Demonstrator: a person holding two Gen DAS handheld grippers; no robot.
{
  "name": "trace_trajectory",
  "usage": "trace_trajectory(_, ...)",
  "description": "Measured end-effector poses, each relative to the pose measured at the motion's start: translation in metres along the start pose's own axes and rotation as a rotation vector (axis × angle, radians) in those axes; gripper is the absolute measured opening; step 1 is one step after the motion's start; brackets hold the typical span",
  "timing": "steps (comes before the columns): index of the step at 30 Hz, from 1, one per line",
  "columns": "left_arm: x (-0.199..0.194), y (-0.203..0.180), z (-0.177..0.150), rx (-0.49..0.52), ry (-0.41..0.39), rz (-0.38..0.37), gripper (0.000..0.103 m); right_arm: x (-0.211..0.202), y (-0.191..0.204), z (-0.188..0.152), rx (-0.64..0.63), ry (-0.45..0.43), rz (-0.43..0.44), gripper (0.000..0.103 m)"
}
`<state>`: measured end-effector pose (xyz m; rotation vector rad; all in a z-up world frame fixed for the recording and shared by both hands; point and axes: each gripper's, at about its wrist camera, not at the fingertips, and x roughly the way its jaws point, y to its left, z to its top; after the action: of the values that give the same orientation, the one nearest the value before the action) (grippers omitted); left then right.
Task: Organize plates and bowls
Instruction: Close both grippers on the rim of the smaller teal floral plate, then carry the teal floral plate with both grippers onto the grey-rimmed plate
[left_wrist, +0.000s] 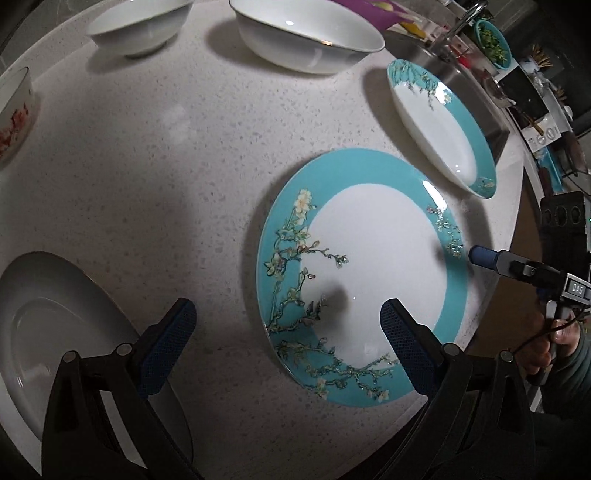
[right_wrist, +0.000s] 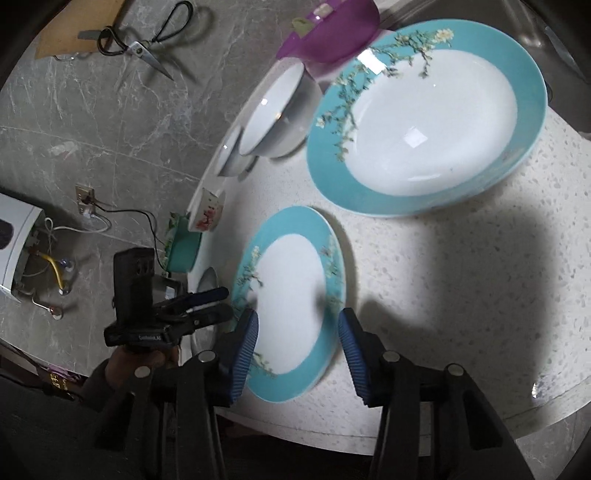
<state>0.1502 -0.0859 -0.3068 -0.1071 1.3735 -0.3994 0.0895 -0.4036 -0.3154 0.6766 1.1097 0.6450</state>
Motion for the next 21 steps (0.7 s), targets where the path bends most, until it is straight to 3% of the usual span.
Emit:
trace_trajectory(6,0.006,-0.001,0.005,0.011,-0.015,-0.014,0.085,0.019,0.001,0.000,0.003,0.035,-0.004,0.050)
trace_trajectory(9,0.006,-0.004,0.008,0.036,-0.029,-0.015,0.066,0.026,0.001,0.000,0.004,0.042,-0.010,0.045)
trace_trajectory(11,0.006,-0.007,0.010,0.051,-0.032,-0.011,0.041,0.026,0.001,0.001,0.008,0.034,-0.013,0.043)
trace_trajectory(13,0.004,-0.004,0.011,0.047,-0.033,0.004,0.036,0.026,0.000,0.001,0.004,0.026,-0.025,0.039)
trace_trajectory(16,0.002,0.003,0.012,0.028,-0.022,0.000,0.024,0.025,-0.006,0.000,0.017,0.036,-0.069,0.017)
trace_trajectory(17,0.002,0.005,0.013,0.027,-0.017,0.002,0.021,0.025,-0.009,0.000,0.024,0.041,-0.085,0.011)
trace_trajectory(21,0.002,0.002,0.014,0.044,-0.014,0.030,0.021,0.026,-0.002,0.000,-0.003,0.052,-0.134,0.011)
